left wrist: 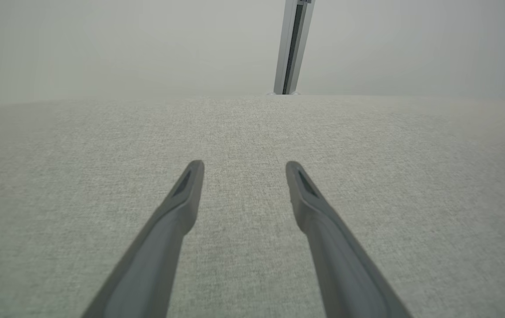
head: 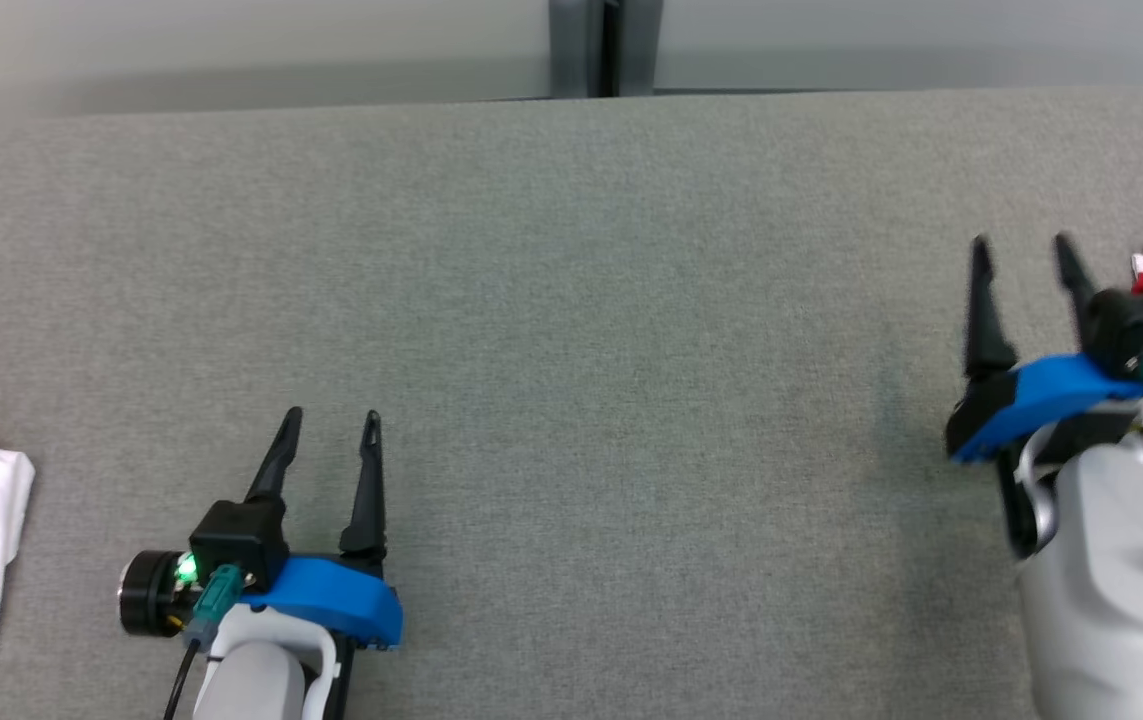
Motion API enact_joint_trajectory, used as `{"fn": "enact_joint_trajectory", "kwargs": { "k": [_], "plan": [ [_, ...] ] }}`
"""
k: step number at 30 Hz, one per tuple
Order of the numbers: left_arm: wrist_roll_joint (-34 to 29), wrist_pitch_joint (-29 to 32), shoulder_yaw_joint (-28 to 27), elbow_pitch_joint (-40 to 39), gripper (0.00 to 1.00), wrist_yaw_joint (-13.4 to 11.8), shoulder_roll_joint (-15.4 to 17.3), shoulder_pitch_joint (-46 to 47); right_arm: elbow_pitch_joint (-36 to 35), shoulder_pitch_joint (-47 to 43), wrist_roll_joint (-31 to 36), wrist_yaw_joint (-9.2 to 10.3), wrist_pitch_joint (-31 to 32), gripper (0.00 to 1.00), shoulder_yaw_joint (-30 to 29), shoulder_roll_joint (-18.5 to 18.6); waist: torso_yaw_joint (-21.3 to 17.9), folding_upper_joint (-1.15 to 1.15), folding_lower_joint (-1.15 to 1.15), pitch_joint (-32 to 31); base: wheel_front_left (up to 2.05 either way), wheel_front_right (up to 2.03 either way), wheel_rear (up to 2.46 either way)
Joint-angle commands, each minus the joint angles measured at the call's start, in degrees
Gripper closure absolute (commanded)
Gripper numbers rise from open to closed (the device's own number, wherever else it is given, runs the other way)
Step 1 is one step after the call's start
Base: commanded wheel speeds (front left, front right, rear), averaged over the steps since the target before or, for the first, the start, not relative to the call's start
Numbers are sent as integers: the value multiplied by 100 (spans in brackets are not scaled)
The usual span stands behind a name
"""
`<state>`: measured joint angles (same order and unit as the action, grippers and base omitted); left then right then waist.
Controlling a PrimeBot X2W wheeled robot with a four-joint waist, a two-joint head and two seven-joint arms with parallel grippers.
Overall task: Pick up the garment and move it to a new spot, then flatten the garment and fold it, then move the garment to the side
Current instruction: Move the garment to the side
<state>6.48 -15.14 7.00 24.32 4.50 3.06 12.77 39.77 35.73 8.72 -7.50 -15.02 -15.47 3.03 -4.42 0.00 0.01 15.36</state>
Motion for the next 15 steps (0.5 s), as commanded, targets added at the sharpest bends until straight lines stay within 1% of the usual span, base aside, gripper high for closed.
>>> {"fn": "enact_joint_trajectory", "kwargs": {
  "k": [1,3,6,9,15],
  "plan": [
    [16,-1,-62,26,0,-32,-2,-84,-58,-190,-200,2,-19,0,163,-14,23,0,-1,-44,0,0,0],
    [26,-1,-166,77,0,-57,-8,-129,-185,-535,-621,2,-20,0,405,4,87,0,-1,-141,0,0,0],
    [31,-1,-315,136,0,-120,-12,-194,-367,-989,-1047,2,-20,0,744,-2,147,0,-1,-281,0,0,0],
    [26,-1,-428,182,0,-151,-9,-320,-480,-1352,-1296,2,-20,0,954,-3,185,0,-1,-441,0,0,0],
    [96,-1,-521,247,0,-199,-15,-553,-561,-1796,-1501,2,-21,0,1228,-4,207,0,-1,-777,0,0,0]
  ]
}}
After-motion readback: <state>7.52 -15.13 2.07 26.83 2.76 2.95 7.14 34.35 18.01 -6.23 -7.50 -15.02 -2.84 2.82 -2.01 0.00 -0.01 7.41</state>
